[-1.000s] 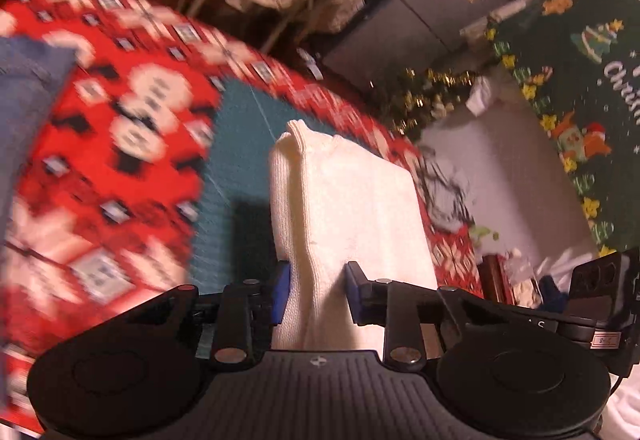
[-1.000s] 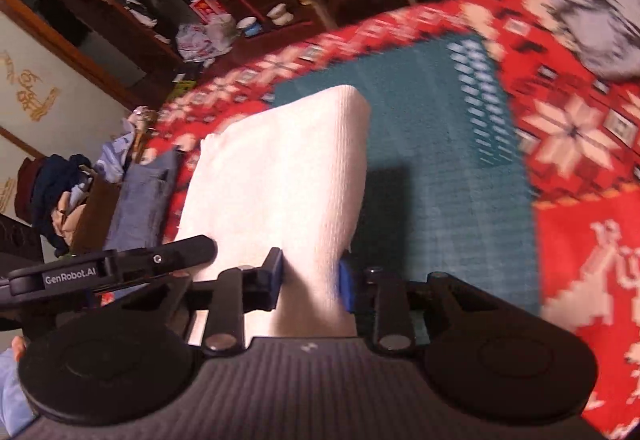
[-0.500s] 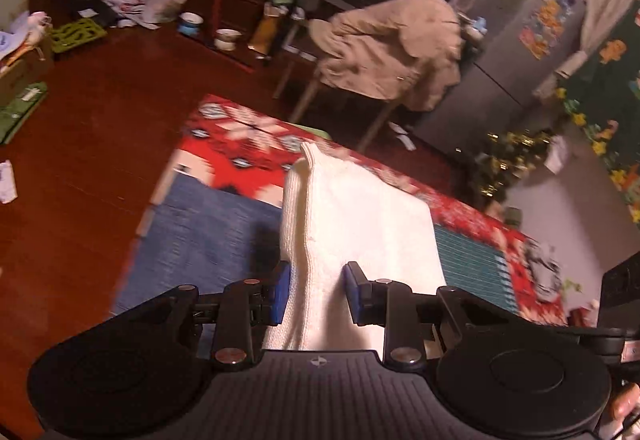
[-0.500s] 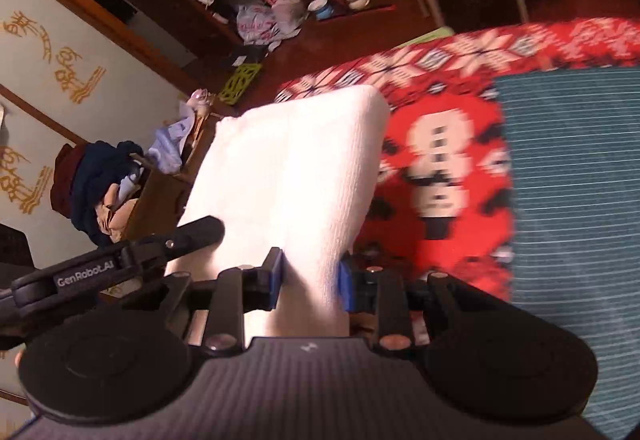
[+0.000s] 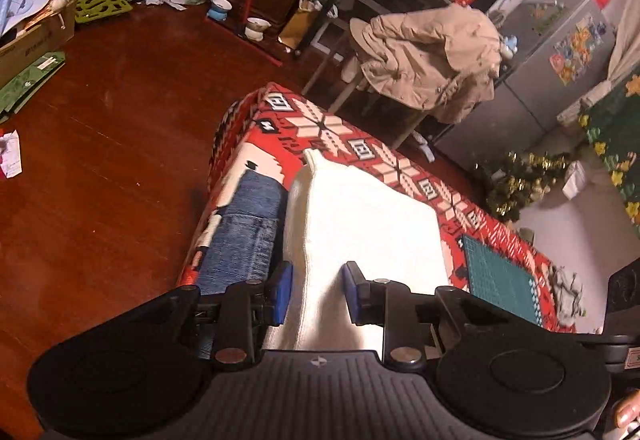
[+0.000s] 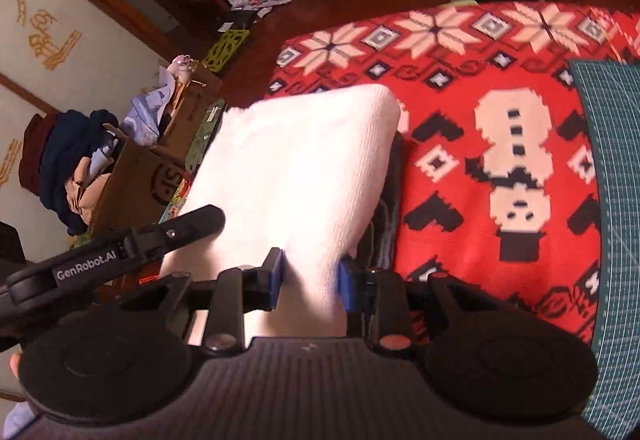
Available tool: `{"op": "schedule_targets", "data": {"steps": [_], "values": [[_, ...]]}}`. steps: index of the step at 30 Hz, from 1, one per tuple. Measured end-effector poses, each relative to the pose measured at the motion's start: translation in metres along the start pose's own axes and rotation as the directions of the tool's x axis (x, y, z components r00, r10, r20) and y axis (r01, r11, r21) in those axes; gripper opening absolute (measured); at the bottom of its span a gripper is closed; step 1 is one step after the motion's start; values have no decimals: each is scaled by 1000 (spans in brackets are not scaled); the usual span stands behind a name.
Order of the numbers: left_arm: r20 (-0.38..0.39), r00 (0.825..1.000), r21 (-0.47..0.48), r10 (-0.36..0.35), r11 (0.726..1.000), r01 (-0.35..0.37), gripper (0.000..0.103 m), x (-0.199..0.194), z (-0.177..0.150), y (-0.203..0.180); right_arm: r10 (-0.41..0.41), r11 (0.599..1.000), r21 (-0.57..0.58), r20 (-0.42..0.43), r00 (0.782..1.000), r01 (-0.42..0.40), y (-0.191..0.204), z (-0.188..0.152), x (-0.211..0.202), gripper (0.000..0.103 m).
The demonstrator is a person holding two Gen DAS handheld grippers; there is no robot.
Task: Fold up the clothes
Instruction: 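Lift the sweater with both grippers and carry it over the folded blue jeans, then lower the sweater onto the folded blue jeans and press it flat with both grippers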
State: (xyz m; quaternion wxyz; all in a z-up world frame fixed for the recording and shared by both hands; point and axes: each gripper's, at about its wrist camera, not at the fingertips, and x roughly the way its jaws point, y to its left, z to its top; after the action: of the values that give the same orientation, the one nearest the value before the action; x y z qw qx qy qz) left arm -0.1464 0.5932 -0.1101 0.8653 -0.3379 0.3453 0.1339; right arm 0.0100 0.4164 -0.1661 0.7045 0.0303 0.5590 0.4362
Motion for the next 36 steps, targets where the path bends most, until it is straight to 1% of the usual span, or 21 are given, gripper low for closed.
{"op": "schedule_targets", "data": {"steps": [2, 3, 7, 8, 11, 15, 17, 19, 22, 24, 26, 28, 29, 32, 33, 36], "values": [[17, 1000, 2, 7, 1000, -7, 27, -2, 0, 3, 10, 1000, -11, -1, 1000, -10, 0, 2, 3, 32], [14, 1000, -3, 16, 1000, -16, 27, 0, 0, 4, 17, 1000, -9, -4, 1000, -17, -3, 2, 6, 32], [-14, 1000, -47, 9, 999, -10, 28, 10, -2, 17, 48, 999, 3, -15, 999, -48, -13, 1, 15, 42], [-12, 1000, -54, 1, 999, -1, 28, 9, -3, 19, 61, 998, 16, -15, 998, -61, -18, -1, 15, 42], [-11, 1000, -47, 2, 999, -3, 29, 8, -2, 18, 103, 993, 57, -12, 995, -103, -33, -6, 11, 46], [-21, 1000, -39, 9, 999, -10, 33, 3, -2, 18, 144, 987, 70, -3, 990, -144, -44, -16, 4, 46], [-24, 1000, -36, 10, 999, -11, 32, -3, -1, 19, 172, 983, 69, -6, 985, -171, -49, -22, -1, 46], [-9, 999, -31, 31, 999, -31, 30, -13, -1, 18, 209, 975, 75, -5, 978, -208, -54, -25, -8, 46], [15, 998, -25, 54, 998, -54, 30, -27, 1, 16, 232, 969, 77, 51, 971, -236, -56, -16, -25, 46], [28, 999, -22, 44, 999, -44, 30, -34, 2, 9, 222, 969, 91, 77, 972, -229, -57, -4, -30, 45], [33, 999, -8, 14, 1000, -13, 29, -35, 3, -1, 207, 971, 103, 75, 975, -214, -57, 9, -28, 38], [29, 1000, 24, -7, 1000, 6, 28, -31, 1, -17, 187, 977, 99, 47, 981, -191, -54, 18, -19, 27], [21, 1000, 38, -17, 999, 16, 28, -28, 1, -25, 177, 979, 97, 33, 984, -180, -53, 23, -14, 25], [-37, 999, 74, -32, 997, 35, 26, -10, -5, -41, 140, 988, 62, -14, 990, -139, -46, 26, -1, 23], [-53, 998, 89, -28, 996, 32, 24, -5, -8, -45, 131, 990, 47, -19, 991, -130, -44, 27, 1, 24], [-88, 996, 136, -2, 991, 14, 23, 6, -19, -53, 114, 993, 21, -26, 993, -113, -43, 28, 6, 25]]}}
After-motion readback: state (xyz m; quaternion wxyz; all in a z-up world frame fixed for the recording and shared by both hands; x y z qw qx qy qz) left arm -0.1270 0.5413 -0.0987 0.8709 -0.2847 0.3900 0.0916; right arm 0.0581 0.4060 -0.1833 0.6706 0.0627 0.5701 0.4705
